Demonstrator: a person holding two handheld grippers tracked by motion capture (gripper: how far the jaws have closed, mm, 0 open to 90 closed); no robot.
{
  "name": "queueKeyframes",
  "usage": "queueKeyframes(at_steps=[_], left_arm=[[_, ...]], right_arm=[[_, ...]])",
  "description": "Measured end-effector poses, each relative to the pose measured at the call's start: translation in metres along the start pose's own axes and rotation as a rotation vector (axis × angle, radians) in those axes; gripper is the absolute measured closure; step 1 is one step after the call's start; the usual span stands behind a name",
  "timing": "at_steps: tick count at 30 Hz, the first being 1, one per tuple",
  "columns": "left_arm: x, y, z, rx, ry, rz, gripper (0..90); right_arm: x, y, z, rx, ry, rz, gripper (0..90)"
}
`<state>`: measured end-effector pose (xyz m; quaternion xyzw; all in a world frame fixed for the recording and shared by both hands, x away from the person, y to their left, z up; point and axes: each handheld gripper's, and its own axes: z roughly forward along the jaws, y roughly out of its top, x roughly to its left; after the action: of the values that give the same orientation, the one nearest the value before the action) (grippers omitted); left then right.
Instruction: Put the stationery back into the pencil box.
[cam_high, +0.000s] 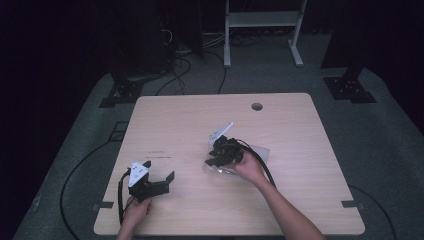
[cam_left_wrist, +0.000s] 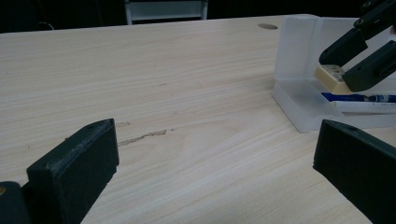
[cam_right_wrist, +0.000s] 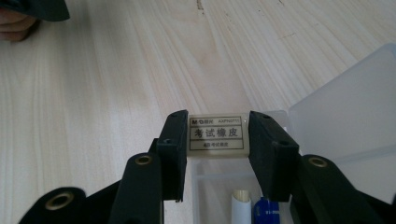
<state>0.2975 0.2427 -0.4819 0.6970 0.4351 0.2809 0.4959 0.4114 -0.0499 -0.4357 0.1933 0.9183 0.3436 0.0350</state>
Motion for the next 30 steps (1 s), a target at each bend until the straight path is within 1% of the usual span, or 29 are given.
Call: queueKeyframes(at_steps=[5, 10, 18, 20, 21, 22, 25, 30], left_arm=[[0.000, 0.000, 0.000, 0.001, 0.000, -0.001, 0.0], [0.000, 0.000, 0.000, 0.001, -0.001, -0.002, 0.0], [0.000, 0.000, 0.000, 0.000, -0.002, 0.000, 0.0], [0.000, 0.000, 0.000, 0.001, -0.001, 0.000, 0.0], [0.000, 0.000, 0.000, 0.001, -0.001, 0.000, 0.0], [0.000, 0.000, 0.000, 0.001, -0.002, 0.000, 0.0], [0.000, 0.000, 0.000, 0.001, -0.002, 0.001, 0.0], [0.000, 0.000, 0.000, 0.001, -0.004, 0.003, 0.0]], right_arm=[[-0.003, -0.001, 0.003, 0.002, -0.001, 0.009, 58.6], [-0.007, -0.003, 0.008, -0.001, 0.001, 0.033, 58.6], [-0.011, -0.005, 0.016, 0.018, -0.002, 0.034, 58.6], [-0.011, -0.006, 0.018, 0.022, -0.011, 0.032, 58.5], [-0.011, -0.006, 0.019, 0.024, -0.008, 0.045, 58.6], [-0.011, -0.006, 0.020, 0.026, -0.009, 0.049, 58.6], [-0.012, -0.007, 0.022, 0.028, -0.010, 0.045, 58.6], [-0.014, -0.008, 0.025, 0.040, -0.018, 0.052, 58.5]])
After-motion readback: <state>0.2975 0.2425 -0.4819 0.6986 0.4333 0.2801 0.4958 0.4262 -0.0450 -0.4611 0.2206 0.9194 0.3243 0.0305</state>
